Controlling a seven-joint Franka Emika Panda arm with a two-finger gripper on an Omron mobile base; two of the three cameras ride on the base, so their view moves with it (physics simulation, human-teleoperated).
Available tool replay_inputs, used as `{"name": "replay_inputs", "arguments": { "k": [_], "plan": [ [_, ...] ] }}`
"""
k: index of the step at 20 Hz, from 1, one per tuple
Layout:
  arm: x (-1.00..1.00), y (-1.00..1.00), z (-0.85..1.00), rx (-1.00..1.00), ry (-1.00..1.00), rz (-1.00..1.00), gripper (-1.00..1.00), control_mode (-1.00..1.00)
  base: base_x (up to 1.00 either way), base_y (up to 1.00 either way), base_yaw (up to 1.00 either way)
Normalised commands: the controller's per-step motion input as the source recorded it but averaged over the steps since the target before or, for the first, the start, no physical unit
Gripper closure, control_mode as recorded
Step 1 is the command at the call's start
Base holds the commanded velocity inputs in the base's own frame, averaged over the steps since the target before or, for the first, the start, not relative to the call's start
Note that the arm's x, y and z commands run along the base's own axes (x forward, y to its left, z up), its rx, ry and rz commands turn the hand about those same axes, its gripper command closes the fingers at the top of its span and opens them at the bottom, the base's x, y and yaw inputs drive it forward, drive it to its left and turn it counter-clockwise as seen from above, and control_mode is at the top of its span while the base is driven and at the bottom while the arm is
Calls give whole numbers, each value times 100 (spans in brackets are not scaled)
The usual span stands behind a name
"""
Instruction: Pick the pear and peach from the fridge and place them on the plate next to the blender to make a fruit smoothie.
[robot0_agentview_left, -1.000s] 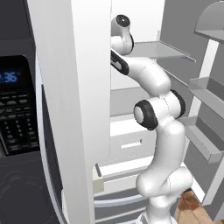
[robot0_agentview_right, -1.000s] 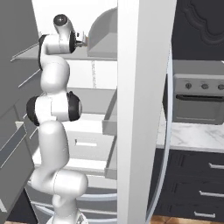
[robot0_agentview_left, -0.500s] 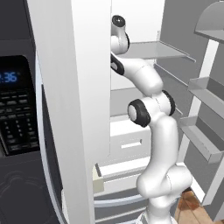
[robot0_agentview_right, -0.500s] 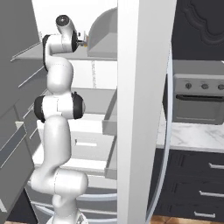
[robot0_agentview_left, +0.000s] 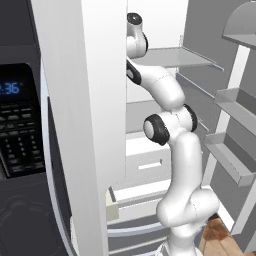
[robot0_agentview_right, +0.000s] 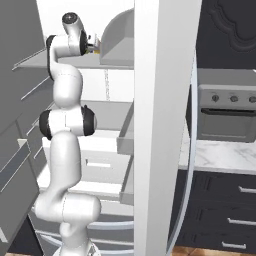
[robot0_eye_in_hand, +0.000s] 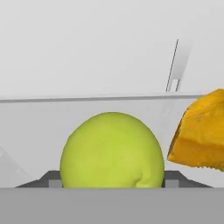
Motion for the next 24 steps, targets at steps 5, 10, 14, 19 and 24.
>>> {"name": "replay_inputs", "arguments": {
  "k": [5, 10, 14, 19, 24],
  "plan": [
    [1, 0, -11, 0, -5, 0, 100, -100, 0, 0, 0],
    [-24, 0, -3, -1, -27, 0, 100, -100, 0, 0, 0],
    [-64, 0, 0, 0, -34, 0, 100, -100, 0, 0, 0],
    [-73, -8, 0, 4, -25, -3, 100, -100, 0, 0, 0],
    [-100, -25, -8, 13, -30, 0, 100, -100, 0, 0, 0]
  ]
}}
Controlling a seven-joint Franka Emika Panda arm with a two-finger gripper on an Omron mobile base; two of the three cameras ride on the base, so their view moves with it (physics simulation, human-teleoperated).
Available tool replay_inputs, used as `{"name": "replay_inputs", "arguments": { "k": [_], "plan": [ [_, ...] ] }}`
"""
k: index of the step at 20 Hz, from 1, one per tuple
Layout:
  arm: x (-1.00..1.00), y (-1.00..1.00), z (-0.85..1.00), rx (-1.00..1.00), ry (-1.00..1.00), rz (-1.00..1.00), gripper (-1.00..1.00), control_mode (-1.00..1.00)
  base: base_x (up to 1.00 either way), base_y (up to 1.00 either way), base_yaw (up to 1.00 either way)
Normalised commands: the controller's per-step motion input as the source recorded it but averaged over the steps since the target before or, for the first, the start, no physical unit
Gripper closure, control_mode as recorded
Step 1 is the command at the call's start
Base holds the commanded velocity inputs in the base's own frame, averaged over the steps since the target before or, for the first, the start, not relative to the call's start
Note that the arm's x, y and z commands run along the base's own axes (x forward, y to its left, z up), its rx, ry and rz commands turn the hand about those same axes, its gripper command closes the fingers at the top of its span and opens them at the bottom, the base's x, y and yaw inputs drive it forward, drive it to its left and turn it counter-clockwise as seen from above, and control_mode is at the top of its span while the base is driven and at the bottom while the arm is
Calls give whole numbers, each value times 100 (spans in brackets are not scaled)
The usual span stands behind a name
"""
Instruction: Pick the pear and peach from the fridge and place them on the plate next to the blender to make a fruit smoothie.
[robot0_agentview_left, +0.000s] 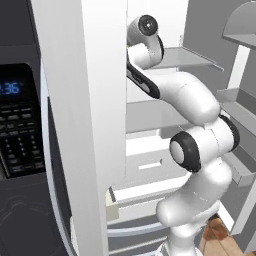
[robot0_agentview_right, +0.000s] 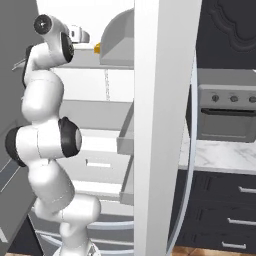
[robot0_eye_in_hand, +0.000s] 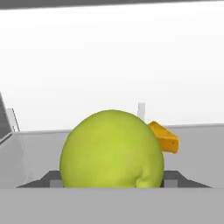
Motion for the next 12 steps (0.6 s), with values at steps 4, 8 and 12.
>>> {"name": "replay_inputs", "arguments": {
  "k": [4, 8, 12],
  "plan": [
    [-100, -34, 0, 15, -24, 0, 100, -100, 0, 0, 0],
    [-100, -30, 17, 17, -9, -4, 100, -100, 0, 0, 0],
    [-100, -22, 53, 18, 2, -7, 100, -100, 0, 0, 0]
  ]
}}
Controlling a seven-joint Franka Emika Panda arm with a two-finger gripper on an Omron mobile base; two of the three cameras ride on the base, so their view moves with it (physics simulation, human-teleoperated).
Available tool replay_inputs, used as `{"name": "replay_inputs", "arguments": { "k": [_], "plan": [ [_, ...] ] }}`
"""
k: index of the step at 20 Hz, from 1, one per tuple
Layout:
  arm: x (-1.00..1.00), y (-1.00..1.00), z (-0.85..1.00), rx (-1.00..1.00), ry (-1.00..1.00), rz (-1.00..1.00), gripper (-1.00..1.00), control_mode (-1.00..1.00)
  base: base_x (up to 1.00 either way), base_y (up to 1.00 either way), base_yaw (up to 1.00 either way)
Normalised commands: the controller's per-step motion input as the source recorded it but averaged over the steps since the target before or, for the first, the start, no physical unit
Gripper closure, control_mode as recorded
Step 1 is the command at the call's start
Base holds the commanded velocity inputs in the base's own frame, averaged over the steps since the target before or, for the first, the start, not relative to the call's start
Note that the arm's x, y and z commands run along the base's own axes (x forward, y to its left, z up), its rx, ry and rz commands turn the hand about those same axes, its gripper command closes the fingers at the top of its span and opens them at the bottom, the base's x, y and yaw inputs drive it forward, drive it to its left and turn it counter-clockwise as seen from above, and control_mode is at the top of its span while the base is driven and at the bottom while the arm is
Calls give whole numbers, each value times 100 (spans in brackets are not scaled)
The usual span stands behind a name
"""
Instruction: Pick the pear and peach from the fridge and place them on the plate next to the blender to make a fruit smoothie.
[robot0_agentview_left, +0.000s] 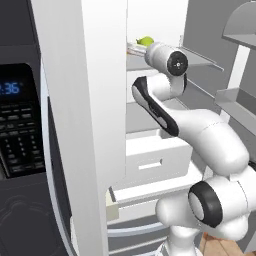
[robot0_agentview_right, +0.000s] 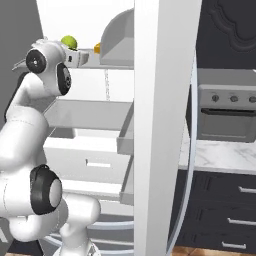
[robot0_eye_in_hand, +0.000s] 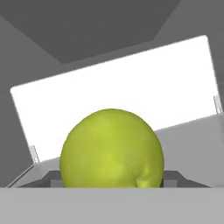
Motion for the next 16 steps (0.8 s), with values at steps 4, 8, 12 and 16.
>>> {"name": "replay_inputs", "arguments": {
  "k": [4, 8, 12, 16],
  "plan": [
    [-100, -16, 23, 17, 20, -8, 100, -100, 0, 0, 0],
    [-100, -10, -5, 8, 36, -7, 100, -100, 0, 0, 0],
    [-100, -3, -72, 0, 50, -6, 100, -100, 0, 0, 0],
    [-100, -11, -100, 0, 48, -8, 100, -100, 0, 0, 0]
  ]
}}
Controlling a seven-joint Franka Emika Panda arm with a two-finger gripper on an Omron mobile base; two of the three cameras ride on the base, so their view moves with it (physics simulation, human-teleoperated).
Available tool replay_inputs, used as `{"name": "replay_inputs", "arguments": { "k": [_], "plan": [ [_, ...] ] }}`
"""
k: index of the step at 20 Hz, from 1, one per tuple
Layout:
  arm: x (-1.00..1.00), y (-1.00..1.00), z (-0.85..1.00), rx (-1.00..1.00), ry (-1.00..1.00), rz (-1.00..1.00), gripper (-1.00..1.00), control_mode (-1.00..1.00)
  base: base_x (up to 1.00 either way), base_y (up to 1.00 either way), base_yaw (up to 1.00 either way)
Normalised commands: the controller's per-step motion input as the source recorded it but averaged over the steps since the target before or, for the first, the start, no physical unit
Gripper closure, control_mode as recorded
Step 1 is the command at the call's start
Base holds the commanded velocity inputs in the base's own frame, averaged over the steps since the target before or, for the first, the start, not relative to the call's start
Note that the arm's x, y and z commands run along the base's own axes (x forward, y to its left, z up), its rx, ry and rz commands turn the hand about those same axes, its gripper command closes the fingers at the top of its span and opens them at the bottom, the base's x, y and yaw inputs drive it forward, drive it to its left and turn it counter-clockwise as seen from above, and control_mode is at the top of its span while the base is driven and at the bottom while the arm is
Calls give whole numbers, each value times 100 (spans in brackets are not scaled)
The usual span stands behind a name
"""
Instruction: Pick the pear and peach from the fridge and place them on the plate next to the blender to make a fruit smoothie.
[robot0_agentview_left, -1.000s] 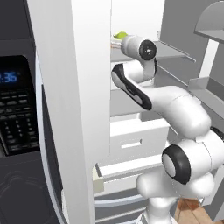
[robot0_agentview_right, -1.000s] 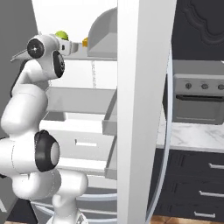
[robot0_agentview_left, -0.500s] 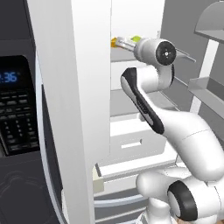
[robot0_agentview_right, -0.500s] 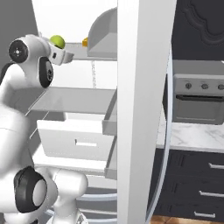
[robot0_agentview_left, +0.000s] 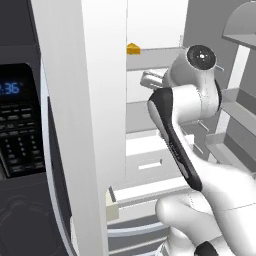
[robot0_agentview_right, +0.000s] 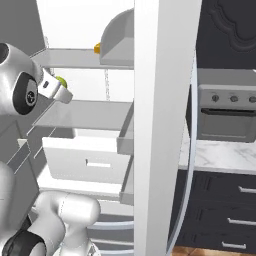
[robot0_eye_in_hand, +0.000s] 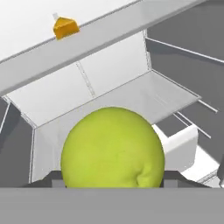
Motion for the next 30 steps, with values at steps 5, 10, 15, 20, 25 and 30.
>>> {"name": "replay_inputs", "arguments": {
  "k": [5, 10, 15, 20, 25, 30],
  "plan": [
    [-98, -53, -78, 1, 17, -11, 100, -100, 0, 0, 0],
    [-9, -3, -1, 1, 1, -2, 100, -100, 0, 0, 0],
    [-34, 0, -5, 0, 4, 0, 100, -100, 0, 0, 0],
    [-18, 0, 0, 0, 0, 0, 100, 100, -51, 0, -4],
    [0, 0, 0, 0, 0, 0, 100, 100, -100, -6, -38],
    [0, 0, 0, 0, 0, 0, 100, 100, -99, -6, -63]
  ]
}}
